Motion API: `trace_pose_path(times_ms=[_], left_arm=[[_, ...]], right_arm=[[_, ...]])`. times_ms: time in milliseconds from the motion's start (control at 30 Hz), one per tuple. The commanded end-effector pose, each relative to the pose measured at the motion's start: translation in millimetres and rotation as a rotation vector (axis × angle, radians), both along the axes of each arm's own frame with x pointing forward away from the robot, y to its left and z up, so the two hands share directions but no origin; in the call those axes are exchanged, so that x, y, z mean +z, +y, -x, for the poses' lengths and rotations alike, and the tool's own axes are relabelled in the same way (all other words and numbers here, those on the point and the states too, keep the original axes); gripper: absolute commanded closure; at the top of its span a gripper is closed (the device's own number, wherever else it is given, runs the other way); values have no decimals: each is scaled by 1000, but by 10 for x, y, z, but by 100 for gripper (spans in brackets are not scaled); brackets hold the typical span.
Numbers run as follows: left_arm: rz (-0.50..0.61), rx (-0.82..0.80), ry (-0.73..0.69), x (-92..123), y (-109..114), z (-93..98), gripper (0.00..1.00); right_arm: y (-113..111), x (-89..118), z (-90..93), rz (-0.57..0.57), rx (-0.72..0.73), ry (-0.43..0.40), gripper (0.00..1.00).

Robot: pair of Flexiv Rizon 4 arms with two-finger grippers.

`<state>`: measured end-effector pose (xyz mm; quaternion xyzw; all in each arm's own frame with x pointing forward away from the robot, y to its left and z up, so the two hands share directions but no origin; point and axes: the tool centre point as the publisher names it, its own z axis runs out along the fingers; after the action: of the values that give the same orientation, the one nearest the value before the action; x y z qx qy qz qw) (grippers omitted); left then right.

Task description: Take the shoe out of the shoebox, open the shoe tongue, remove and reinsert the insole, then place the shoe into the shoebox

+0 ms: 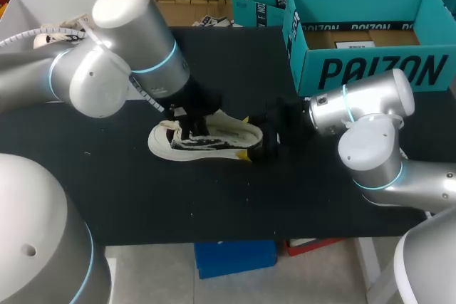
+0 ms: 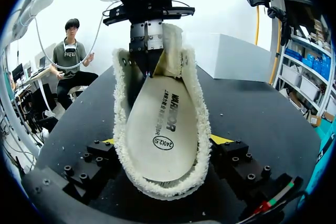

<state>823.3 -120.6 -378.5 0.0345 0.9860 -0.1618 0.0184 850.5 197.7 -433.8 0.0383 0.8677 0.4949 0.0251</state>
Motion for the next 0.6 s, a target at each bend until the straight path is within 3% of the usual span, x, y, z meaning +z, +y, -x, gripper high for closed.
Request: trace_pose_path(times_ms=[33,600], left_arm=[[12,0,-3,42,42,33,100],[18,-19,7,49,-64,31,100]], right_arm=[[-4,-23,-24,-1,-1,1,100],[-4,-23,-24,-1,-1,1,100]])
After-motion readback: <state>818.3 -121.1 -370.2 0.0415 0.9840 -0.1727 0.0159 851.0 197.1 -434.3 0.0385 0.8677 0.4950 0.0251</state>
